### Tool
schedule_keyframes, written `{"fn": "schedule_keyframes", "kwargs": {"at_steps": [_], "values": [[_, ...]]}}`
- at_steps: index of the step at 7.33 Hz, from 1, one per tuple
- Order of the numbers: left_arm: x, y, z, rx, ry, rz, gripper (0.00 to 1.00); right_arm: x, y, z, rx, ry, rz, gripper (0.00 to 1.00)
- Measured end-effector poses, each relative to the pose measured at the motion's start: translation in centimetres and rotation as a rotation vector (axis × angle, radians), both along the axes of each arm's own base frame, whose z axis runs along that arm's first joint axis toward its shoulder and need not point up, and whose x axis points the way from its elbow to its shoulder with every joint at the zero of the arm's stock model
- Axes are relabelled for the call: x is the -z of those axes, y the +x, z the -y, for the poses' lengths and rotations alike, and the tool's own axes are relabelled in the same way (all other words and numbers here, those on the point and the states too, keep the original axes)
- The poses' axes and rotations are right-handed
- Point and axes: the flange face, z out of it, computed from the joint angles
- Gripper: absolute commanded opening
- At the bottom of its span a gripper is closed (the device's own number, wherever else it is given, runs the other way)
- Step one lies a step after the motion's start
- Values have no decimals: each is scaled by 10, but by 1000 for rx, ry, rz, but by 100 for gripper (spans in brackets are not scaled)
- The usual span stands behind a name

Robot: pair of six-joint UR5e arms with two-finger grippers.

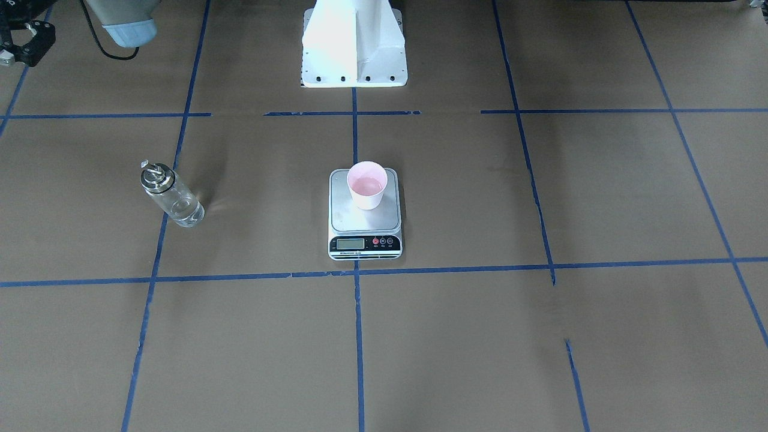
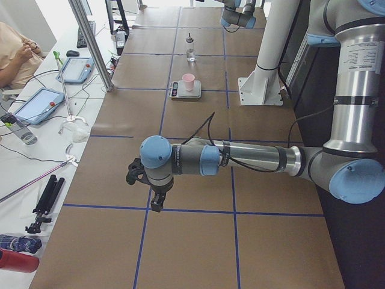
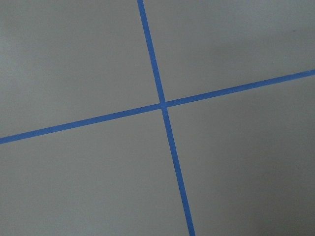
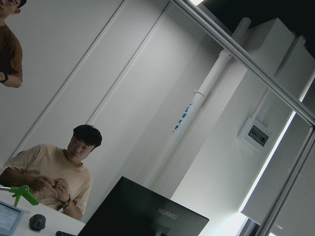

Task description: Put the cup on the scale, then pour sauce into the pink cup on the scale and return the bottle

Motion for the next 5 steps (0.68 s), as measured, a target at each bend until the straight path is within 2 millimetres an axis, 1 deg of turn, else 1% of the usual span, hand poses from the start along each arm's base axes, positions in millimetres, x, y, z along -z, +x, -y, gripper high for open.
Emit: {"fn": "schedule_keyframes", "kwargs": {"at_steps": [1,2,3,4,5], "values": [[0,0,0,0,0,0,100,10,-1,-3,-16,-58,-3,100],[0,0,0,-1,1,0,100,38,-15,-4,-13,-86,35,100],[0,0,0,-1,1,1,100,75,-34,-6,8,-93,86,100],[0,0,0,-1,2,1,100,99,-46,-10,32,-96,116,100],[0,0,0,-2,3,1,100,109,-53,-14,51,-98,128,100]]}}
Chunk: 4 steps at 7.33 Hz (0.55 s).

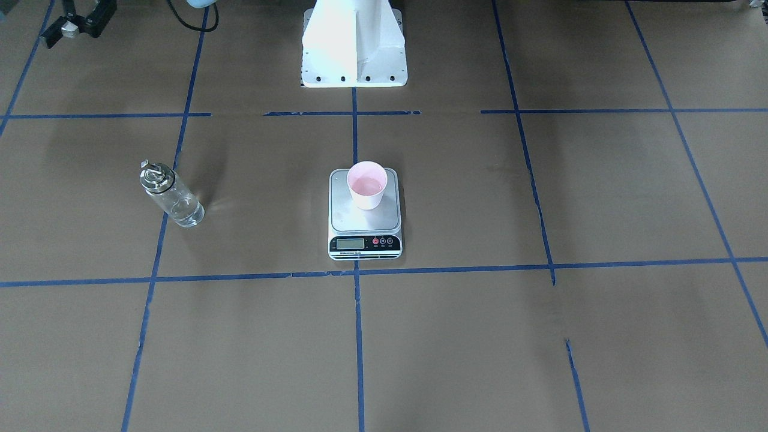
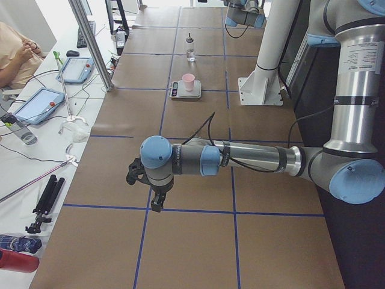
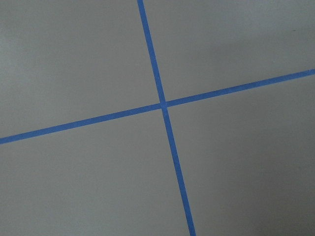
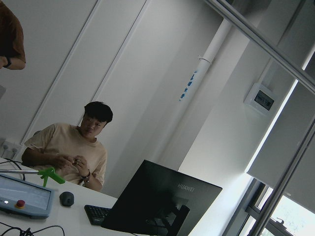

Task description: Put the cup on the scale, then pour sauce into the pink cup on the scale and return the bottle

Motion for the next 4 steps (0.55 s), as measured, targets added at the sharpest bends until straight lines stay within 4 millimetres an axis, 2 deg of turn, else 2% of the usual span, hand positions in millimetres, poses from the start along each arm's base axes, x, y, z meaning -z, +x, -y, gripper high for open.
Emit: {"fn": "schedule_keyframes", "kwargs": {"at_steps": [4], "values": [[1,0,0,0,3,0,100,15,-11,-9,20,-31,59,100]]}}
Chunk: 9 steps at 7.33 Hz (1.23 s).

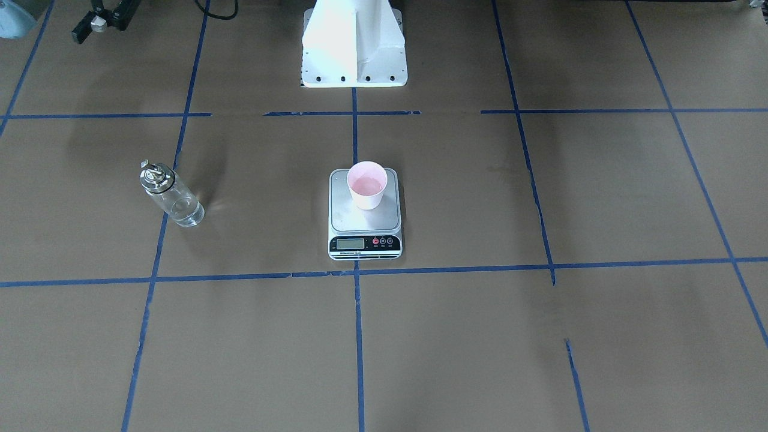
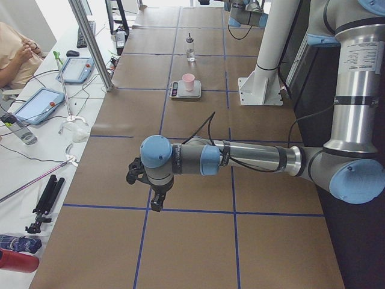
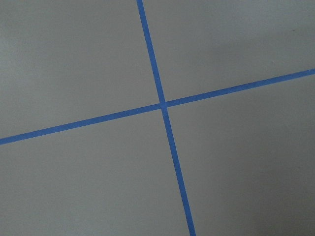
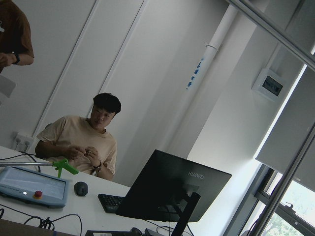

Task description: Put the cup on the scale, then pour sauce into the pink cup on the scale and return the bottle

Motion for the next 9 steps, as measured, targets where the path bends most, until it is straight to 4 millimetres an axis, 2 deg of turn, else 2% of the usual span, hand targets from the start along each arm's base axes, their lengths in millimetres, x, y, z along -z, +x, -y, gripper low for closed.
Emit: {"fn": "schedule_keyframes", "kwargs": {"at_steps": [3,9], "values": [[1,0,0,-1,3,0,100,6,-6,-5,15,-12,22,100],[2,0,1,-1,5,0,100,-2,-14,-13,51,2,-7,100]]}}
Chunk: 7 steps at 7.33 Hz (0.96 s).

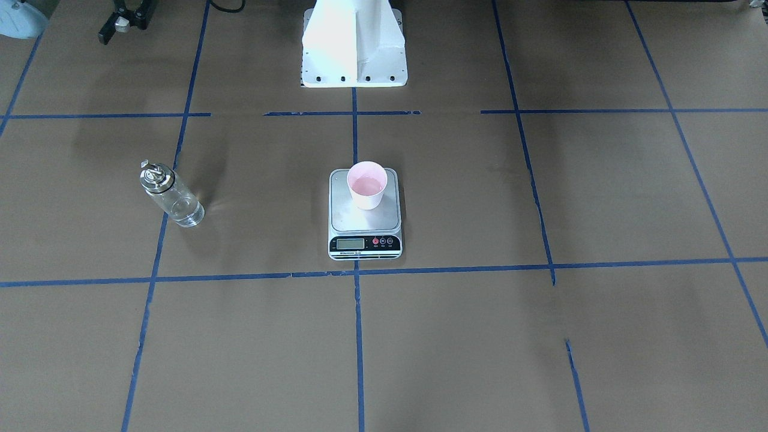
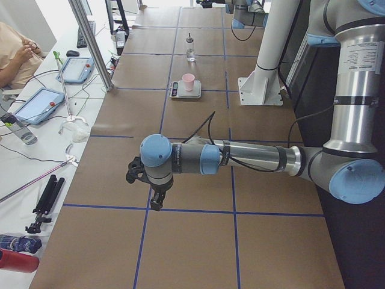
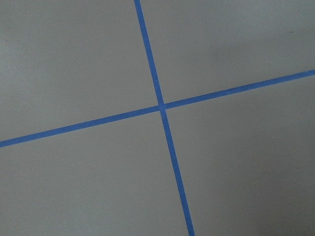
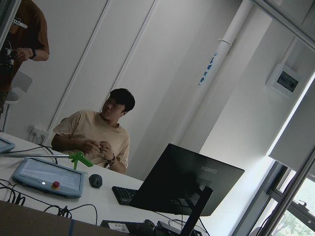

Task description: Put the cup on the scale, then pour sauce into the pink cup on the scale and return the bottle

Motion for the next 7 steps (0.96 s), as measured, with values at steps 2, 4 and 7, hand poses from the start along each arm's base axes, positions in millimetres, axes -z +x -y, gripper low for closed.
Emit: {"fn": "schedule_keyframes", "kwargs": {"at_steps": [2,4,7], "values": [[1,0,1,0,2,0,100,-3,-1,-1,7,5,-10,100],[2,0,1,1,2,0,100,-3,-8,-6,32,19,-18,100],[1,0,2,1,2,0,100,-5,-13,-9,45,22,-31,100]]}}
